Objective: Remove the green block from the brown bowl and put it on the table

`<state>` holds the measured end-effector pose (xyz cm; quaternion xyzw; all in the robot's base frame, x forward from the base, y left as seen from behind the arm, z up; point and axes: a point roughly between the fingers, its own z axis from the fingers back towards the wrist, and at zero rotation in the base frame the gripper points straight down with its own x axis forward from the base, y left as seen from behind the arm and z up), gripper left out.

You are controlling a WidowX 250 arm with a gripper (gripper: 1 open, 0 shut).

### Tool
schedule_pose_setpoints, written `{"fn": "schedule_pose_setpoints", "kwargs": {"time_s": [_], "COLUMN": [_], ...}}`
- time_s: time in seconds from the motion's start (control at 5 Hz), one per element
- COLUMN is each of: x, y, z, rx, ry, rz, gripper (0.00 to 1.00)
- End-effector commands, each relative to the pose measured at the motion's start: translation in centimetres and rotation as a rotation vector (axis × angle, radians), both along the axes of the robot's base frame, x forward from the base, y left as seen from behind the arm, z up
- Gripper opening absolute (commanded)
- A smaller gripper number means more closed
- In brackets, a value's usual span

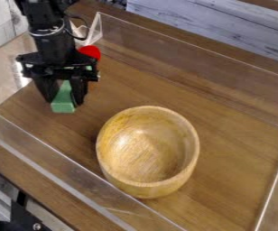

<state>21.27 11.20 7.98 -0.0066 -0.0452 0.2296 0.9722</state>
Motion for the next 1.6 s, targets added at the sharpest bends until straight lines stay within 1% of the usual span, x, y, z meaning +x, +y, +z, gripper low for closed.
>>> {"fn": "schedule_pose_setpoints", "kwargs": {"time_s": [0.0, 0.2, 0.4, 0.6, 0.8, 1.2, 1.4], "x": [0.3, 0.8, 2.4, 2.8, 2.8, 2.0, 1.7], "y": [0.6, 0.5, 0.9, 1.3, 1.5, 1.4, 1.2], "z": [2.1, 2.7, 4.6, 5.5, 6.2, 6.6, 6.9], "rx": [0.016, 0.004, -0.028, -0.077, -0.11, -0.169, -0.195], "ry": [-0.042, -0.04, -0.071, -0.07, -0.073, -0.069, -0.068], "rz": [-0.006, -0.067, -0.111, -0.118, -0.138, -0.221, -0.233], "gripper": [0.0, 1.0, 0.0, 1.0, 1.0, 1.0, 1.0]}}
